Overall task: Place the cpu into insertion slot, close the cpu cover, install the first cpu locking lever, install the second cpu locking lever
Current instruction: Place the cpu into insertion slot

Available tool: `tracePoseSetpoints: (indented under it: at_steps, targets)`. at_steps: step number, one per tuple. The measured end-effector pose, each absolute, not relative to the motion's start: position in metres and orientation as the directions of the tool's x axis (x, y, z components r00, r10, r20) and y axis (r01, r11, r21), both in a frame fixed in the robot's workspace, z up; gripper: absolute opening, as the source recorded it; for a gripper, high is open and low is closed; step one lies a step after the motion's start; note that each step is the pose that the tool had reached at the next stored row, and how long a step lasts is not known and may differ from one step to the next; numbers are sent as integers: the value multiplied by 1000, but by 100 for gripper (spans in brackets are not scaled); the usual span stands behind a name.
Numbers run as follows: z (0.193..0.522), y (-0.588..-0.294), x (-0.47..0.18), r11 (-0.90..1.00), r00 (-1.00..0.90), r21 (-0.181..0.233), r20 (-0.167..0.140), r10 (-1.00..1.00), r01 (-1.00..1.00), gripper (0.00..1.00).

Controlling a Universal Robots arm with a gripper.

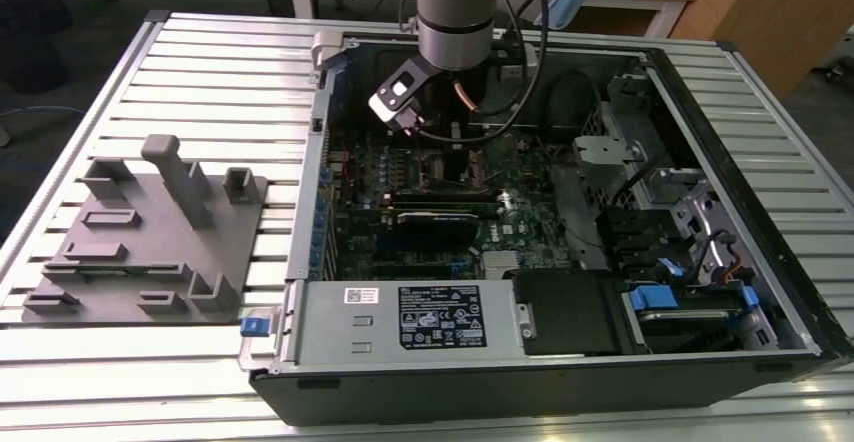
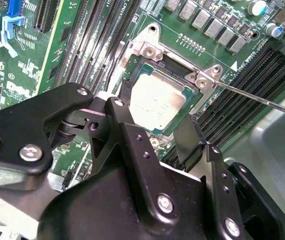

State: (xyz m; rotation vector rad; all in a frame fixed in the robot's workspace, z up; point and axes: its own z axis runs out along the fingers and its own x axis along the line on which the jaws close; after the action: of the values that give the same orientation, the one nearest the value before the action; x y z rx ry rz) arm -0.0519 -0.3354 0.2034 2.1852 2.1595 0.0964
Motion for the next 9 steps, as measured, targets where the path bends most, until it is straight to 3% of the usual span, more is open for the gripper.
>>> tracePoseSetpoints:
  at_steps: [9]
  targets:
    - [204, -335, -52, -12, 12, 92, -3, 1000, 996, 59]
